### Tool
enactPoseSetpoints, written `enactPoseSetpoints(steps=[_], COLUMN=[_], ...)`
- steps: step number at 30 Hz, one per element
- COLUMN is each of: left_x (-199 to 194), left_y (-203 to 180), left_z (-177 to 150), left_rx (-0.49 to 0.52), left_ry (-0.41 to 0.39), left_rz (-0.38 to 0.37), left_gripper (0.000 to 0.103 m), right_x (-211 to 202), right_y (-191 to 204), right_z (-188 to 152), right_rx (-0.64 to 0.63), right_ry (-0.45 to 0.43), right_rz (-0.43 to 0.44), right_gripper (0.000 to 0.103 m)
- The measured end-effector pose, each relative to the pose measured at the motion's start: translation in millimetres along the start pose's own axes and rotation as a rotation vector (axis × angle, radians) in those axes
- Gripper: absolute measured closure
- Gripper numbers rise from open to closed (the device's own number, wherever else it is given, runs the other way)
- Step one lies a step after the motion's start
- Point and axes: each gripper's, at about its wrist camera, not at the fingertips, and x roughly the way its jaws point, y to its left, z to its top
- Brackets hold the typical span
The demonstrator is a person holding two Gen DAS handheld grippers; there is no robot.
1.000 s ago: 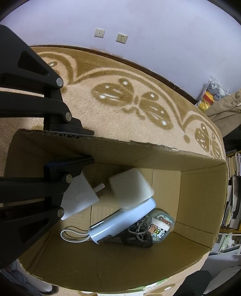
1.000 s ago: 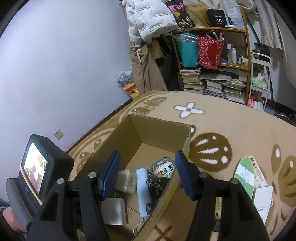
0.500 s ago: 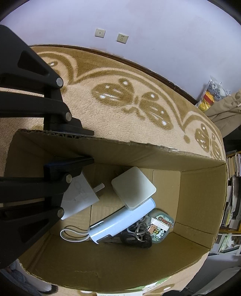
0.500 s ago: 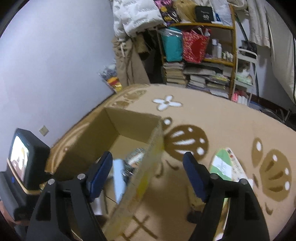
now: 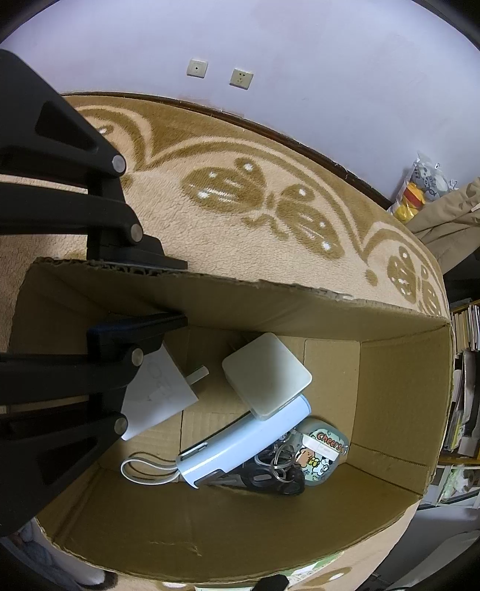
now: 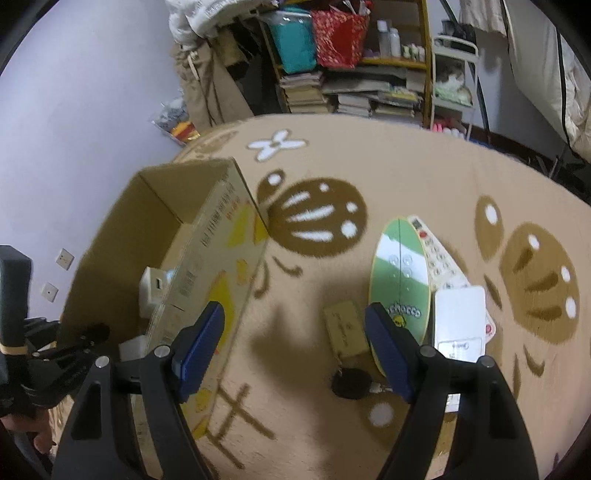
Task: Organize rigid objects
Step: 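Move the right gripper to the small beige card on the rug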
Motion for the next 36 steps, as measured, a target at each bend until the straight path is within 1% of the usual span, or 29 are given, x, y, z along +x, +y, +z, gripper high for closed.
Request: enactPoseSetpoints(steps=[6, 11, 13, 14, 15, 16, 18, 19, 20, 21, 22, 24, 25, 27, 29, 36], left_x=[0, 0, 0, 0, 0, 0, 0, 1, 1, 1, 1, 1, 1, 0, 0, 1], left_y=[0, 0, 0, 0, 0, 0, 0, 1, 1, 1, 1, 1, 2, 2, 2, 2], left_z=[0, 0, 0, 0, 0, 0, 0, 0, 0, 0, 0, 0, 0, 0, 0, 0], left_rx=[0.002, 0.002, 0.002, 0.003, 0.005, 0.005, 0.004, 0.003, 0.002, 0.002, 0.003, 0.002, 0.002, 0.001, 0.002, 0.001], left_ry=[0.000, 0.000, 0.000, -0.001, -0.001, -0.001, 0.000, 0.000, 0.000, 0.000, 0.000, 0.000, 0.001, 0.002, 0.001, 0.002], left_rz=[0.002, 0.002, 0.002, 0.003, 0.004, 0.005, 0.005, 0.003, 0.003, 0.003, 0.003, 0.002, 0.001, 0.000, 0.002, 0.001], left_gripper=[0.081, 0.081, 0.081, 0.081, 0.081, 0.081, 0.081, 0.081, 0.081, 0.081, 0.081, 0.081, 0.081, 0.081, 0.081, 0.081], right_x=[19, 25, 26, 27, 29, 32, 38, 41, 44, 46, 47, 48, 48, 48, 48, 49], right_y=[-15, -18, -15, -14, -12, -11, -10, -10, -10, -10, -11, -11, -11, -12, -14, -15], right_z=[-7, -10, -10, -10, -10, -11, -14, -16, -18, -19, -20, -22, -22, -23, -22, -21], right_rx=[0.073, 0.088, 0.075, 0.067, 0.059, 0.053, 0.053, 0.053, 0.052, 0.050, 0.050, 0.043, 0.042, 0.040, 0.039, 0.033], right_ry=[0.101, 0.120, 0.130, 0.140, 0.154, 0.175, 0.215, 0.229, 0.244, 0.252, 0.256, 0.252, 0.255, 0.260, 0.261, 0.240], right_rz=[-0.012, -0.037, -0.043, -0.045, -0.043, -0.045, -0.053, -0.062, -0.071, -0.077, -0.082, -0.101, -0.108, -0.119, -0.116, -0.121], right_gripper=[0.020, 0.021, 0.026, 0.036, 0.043, 0.046, 0.056, 0.059, 0.067, 0.072, 0.073, 0.081, 0.084, 0.094, 0.099, 0.099])
